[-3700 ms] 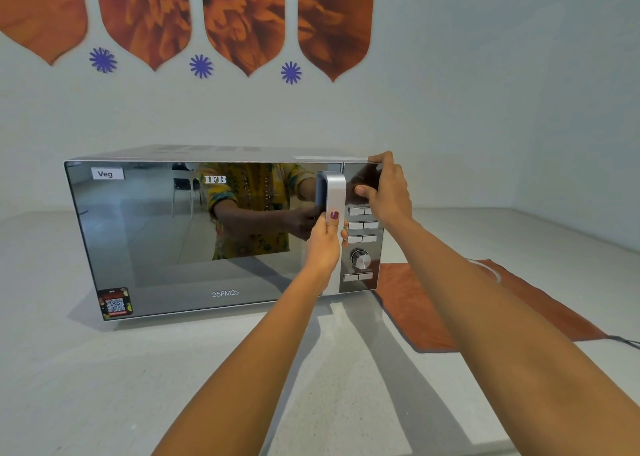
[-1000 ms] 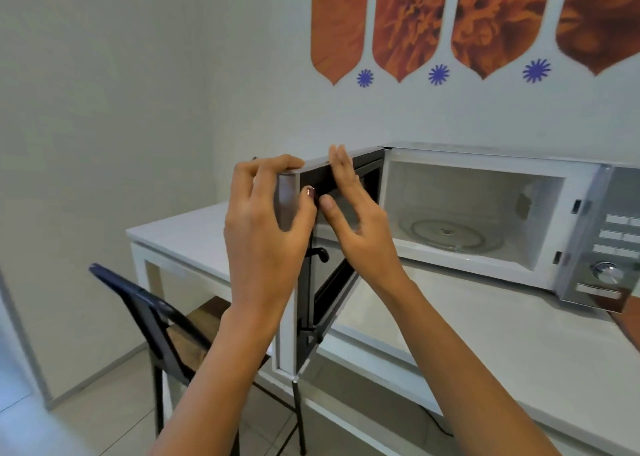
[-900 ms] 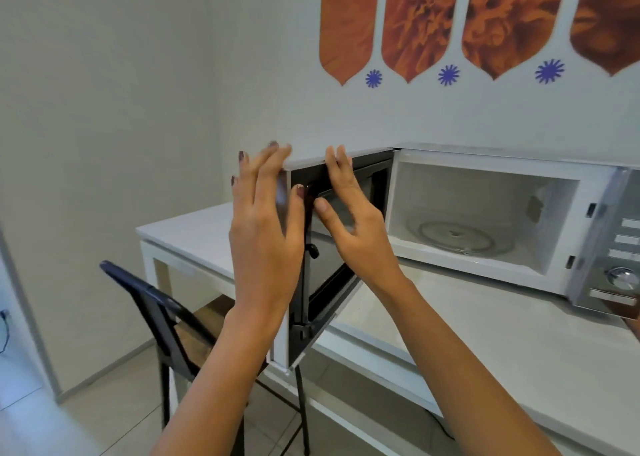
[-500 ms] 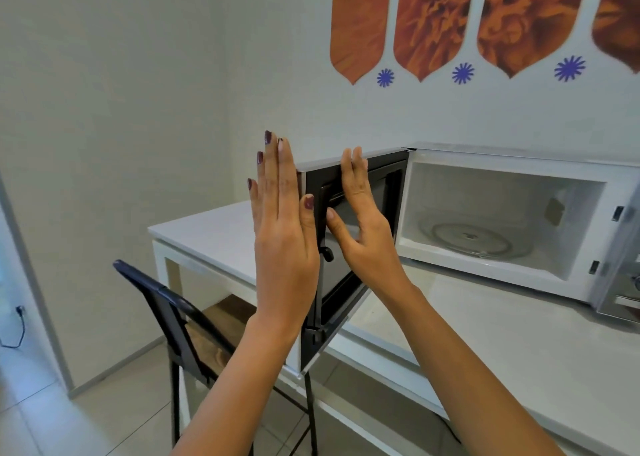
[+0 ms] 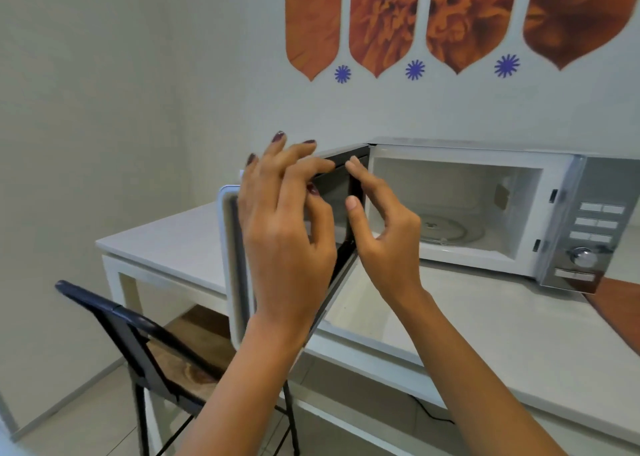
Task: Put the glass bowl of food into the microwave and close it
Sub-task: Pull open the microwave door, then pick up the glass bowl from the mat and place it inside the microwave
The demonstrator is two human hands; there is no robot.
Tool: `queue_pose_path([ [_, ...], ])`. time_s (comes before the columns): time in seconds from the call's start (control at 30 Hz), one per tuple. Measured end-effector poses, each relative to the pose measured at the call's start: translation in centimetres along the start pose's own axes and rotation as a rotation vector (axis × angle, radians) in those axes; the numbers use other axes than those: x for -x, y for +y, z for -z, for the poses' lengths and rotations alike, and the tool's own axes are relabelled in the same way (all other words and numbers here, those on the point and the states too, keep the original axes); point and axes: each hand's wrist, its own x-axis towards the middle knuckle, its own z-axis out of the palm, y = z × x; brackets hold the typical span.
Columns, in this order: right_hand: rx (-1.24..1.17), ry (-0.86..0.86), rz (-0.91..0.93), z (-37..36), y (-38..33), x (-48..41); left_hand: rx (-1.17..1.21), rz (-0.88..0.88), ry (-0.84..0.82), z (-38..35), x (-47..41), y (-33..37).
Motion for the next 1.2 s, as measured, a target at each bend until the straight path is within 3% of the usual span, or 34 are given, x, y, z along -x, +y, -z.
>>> queue_pose_path([
  [0.2, 0.153, 0.118, -0.026, 5.3, 0.2, 1.0, 0.236, 0.012, -0.104, -3.0, 2.0, 3.7],
  [0.37, 0.306, 0.191, -0.096, 11.0, 0.6, 2.7, 0.383, 0.130, -0.281, -6.2, 4.6, 6.3],
  [0.57, 0.482, 0.304, -0.192, 18.0, 1.5, 5.1, 0.465, 0.265, -0.583, -11.2, 8.5, 9.7],
  [1.0, 0.745, 0.503, -0.391, 32.5, 5.8, 9.3, 0.700, 0.355, -0.925, -23.6, 16.2, 17.6],
  [1.2, 0.763, 0.641, -0.490, 39.0, 8.9, 10.5, 0.781, 0.457, -1.181, -30.3, 18.3, 20.1],
])
